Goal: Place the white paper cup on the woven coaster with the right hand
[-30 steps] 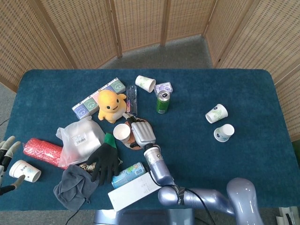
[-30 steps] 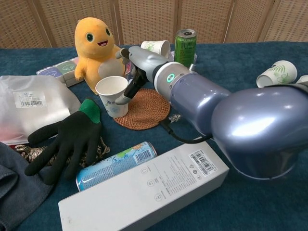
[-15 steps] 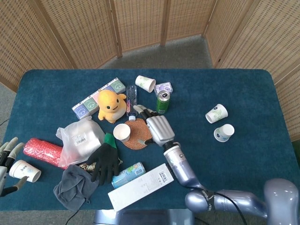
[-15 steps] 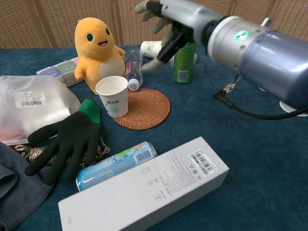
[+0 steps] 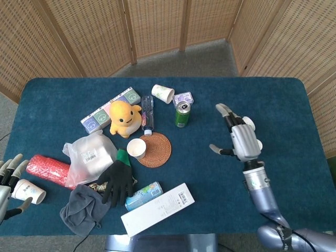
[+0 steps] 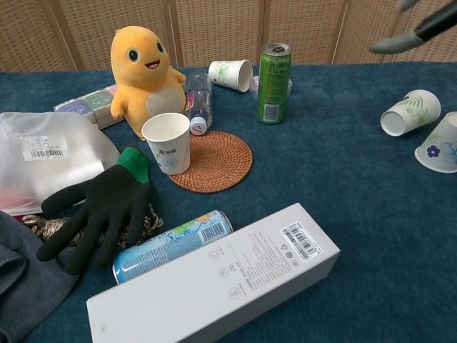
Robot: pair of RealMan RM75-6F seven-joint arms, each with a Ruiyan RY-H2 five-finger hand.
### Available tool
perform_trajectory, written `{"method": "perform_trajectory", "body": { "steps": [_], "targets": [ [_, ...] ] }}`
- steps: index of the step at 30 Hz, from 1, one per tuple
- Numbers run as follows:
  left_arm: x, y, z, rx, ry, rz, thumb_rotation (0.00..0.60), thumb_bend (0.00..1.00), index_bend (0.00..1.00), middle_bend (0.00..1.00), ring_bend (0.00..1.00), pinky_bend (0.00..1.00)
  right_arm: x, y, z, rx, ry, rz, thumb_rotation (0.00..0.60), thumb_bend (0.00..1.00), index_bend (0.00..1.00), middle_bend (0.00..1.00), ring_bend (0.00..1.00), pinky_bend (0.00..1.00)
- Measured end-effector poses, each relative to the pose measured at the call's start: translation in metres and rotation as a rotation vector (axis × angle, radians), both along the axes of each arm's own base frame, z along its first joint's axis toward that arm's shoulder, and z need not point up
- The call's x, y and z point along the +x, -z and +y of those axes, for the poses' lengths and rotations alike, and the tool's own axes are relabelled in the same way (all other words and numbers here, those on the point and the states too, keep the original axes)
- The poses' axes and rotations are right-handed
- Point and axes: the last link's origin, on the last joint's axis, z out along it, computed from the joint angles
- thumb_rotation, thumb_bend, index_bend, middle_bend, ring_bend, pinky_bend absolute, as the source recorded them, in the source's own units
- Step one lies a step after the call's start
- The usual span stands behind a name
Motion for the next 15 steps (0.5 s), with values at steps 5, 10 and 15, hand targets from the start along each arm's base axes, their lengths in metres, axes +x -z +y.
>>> {"method": "perform_trajectory", "body": {
  "steps": [5,10,15],
  "targets": [
    [0.000,0.002,0.000,-0.006,-0.002,0.006,0.600,0.29,0.00,0.00,0.00,0.00,-0.045,-0.014,0.013,-0.034,0.055,0.043,0.600,0.06,0.04,0.09,0.19,0.30],
    [0.000,0.004,0.000,-0.013,-0.002,0.008,0.600,0.29,0.00,0.00,0.00,0.00,-0.095,-0.031,0.037,-0.060,0.129,0.146,0.600,0.06,0.04,0.07,0.18,0.30],
    [0.000,0.005,-0.001,-0.016,0.000,0.009,0.600,0.29,0.00,0.00,0.00,0.00,-0.126,-0.044,0.068,-0.048,0.214,0.152,0.600,0.06,0.04,0.07,0.18,0.30]
  ]
}}
